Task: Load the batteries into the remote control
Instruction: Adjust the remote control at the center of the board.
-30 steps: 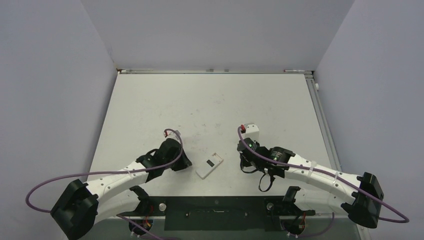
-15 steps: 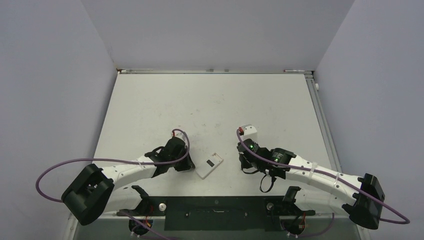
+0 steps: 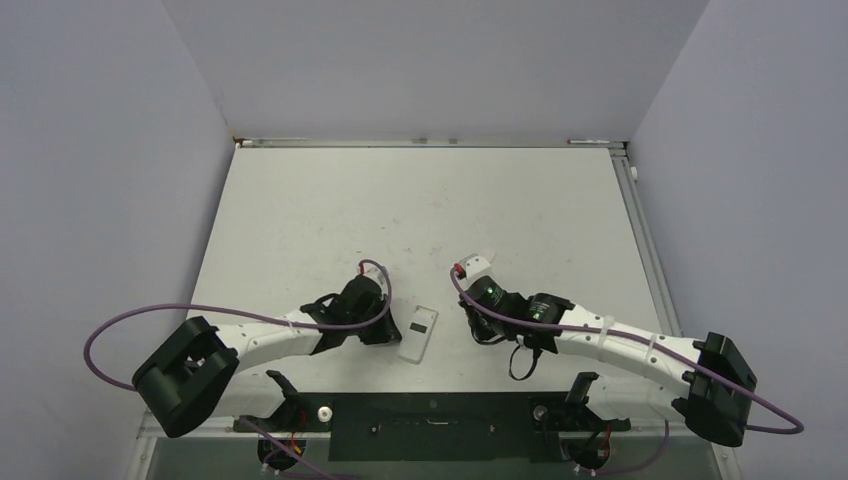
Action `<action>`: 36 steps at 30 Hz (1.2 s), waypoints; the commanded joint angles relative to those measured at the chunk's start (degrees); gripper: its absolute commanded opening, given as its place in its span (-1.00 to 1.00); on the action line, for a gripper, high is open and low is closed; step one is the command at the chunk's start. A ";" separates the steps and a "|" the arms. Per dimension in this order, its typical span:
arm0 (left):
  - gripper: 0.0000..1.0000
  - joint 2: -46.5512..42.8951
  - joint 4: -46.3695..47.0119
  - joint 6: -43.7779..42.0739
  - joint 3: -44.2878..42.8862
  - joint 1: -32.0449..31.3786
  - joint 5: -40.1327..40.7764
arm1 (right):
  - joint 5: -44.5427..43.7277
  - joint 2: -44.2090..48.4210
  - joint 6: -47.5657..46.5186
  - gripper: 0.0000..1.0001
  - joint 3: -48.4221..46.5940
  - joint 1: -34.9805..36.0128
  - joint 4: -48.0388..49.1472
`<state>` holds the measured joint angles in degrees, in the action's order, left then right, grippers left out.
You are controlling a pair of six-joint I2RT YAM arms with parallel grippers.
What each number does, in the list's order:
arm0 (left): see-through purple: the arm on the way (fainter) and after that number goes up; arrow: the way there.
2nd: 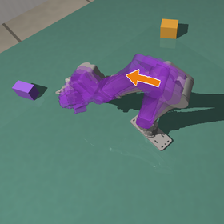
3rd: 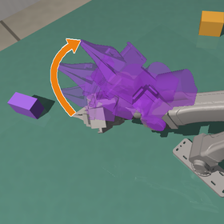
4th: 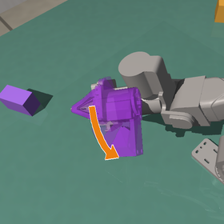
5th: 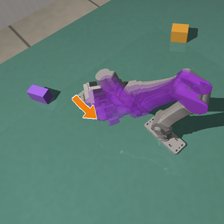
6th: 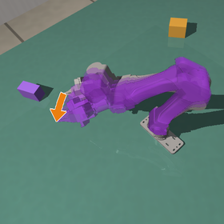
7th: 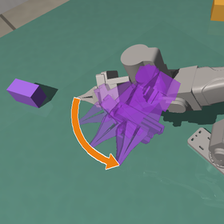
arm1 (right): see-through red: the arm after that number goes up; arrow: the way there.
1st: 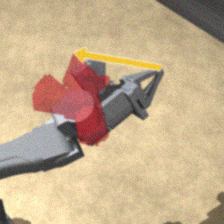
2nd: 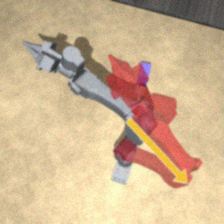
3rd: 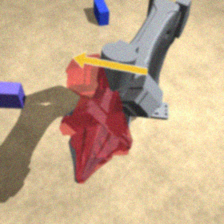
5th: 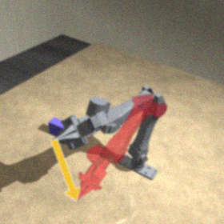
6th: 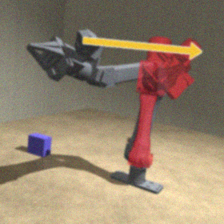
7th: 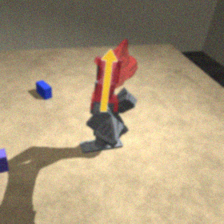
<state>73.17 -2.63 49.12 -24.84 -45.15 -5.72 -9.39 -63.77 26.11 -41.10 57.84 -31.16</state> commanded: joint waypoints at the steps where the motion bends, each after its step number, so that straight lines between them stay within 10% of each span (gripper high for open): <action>1: -1.00 0.61 1.76 0.42 -1.57 -1.36 -0.05 | 3.11 -2.71 -6.31 -0.83 -3.36 0.45 3.24; 22: -1.00 -7.76 -0.89 2.91 2.12 -2.80 4.46 | 8.95 -17.57 -27.18 -0.83 -15.73 0.12 4.45; 36: -0.37 -26.85 -13.81 5.17 4.46 0.61 9.52 | 15.29 -27.23 -38.48 -0.83 -23.56 -1.84 1.55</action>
<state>50.68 -12.12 52.77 -21.06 -45.36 1.74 3.38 -89.82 -7.03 -61.65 56.95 -29.26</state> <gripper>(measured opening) 0.300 0.114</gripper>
